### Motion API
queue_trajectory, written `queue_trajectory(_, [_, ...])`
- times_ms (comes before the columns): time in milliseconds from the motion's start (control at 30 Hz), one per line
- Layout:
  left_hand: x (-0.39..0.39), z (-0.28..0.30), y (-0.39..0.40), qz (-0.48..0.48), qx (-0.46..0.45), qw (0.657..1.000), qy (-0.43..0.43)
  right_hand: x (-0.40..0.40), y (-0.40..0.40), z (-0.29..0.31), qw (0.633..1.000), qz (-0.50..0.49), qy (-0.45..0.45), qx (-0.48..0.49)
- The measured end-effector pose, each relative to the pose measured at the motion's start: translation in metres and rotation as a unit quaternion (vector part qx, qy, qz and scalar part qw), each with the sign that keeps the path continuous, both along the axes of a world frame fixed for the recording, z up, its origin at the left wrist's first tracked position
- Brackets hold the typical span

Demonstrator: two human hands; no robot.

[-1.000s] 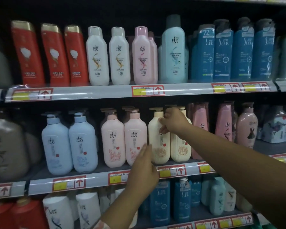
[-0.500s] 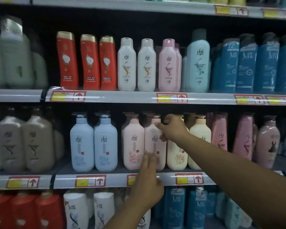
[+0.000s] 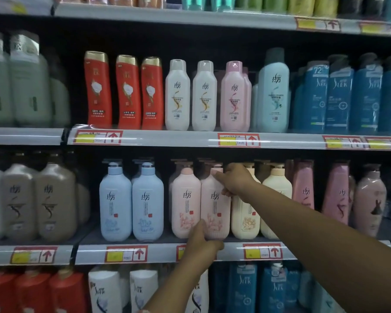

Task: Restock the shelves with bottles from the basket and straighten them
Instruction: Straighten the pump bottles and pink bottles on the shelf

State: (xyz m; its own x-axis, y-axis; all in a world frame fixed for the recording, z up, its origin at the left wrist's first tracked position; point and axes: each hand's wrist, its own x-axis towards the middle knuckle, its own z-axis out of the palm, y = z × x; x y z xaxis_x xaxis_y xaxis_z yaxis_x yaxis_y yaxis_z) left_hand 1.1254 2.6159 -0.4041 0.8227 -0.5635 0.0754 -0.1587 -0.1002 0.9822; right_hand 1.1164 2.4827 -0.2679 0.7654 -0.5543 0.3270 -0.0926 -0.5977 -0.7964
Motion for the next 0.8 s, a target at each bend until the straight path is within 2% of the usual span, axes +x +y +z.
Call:
queue_trajectory(200, [-0.002,-0.003,-0.005,0.018,0.030,0.999,-0.014,0.004,-0.002,0.007,0.998,-0.008,0.059,-0.034])
queue_trajectory(400, [-0.007,-0.001,-0.004,0.017,0.047,0.998,-0.030,0.006,-0.003,0.006,0.995,-0.027,0.074,-0.053])
queue_trajectory(500, [-0.008,0.001,0.000,0.009,0.044,0.999,-0.026,0.002,0.000,0.006,0.991,-0.026,0.094,-0.093])
queue_trajectory(600, [-0.009,0.001,0.010,0.015,0.030,0.998,-0.048,-0.004,0.005,0.001,0.998,-0.038,0.025,-0.052])
queue_trajectory(733, [-0.005,-0.001,0.031,0.093,-0.016,0.989,-0.114,-0.009,0.016,-0.013,0.978,-0.073,-0.149,-0.129])
queue_trajectory(800, [-0.001,-0.002,0.041,0.126,-0.034,0.982,-0.137,-0.010,0.029,-0.017,0.972,-0.042,-0.158,-0.171])
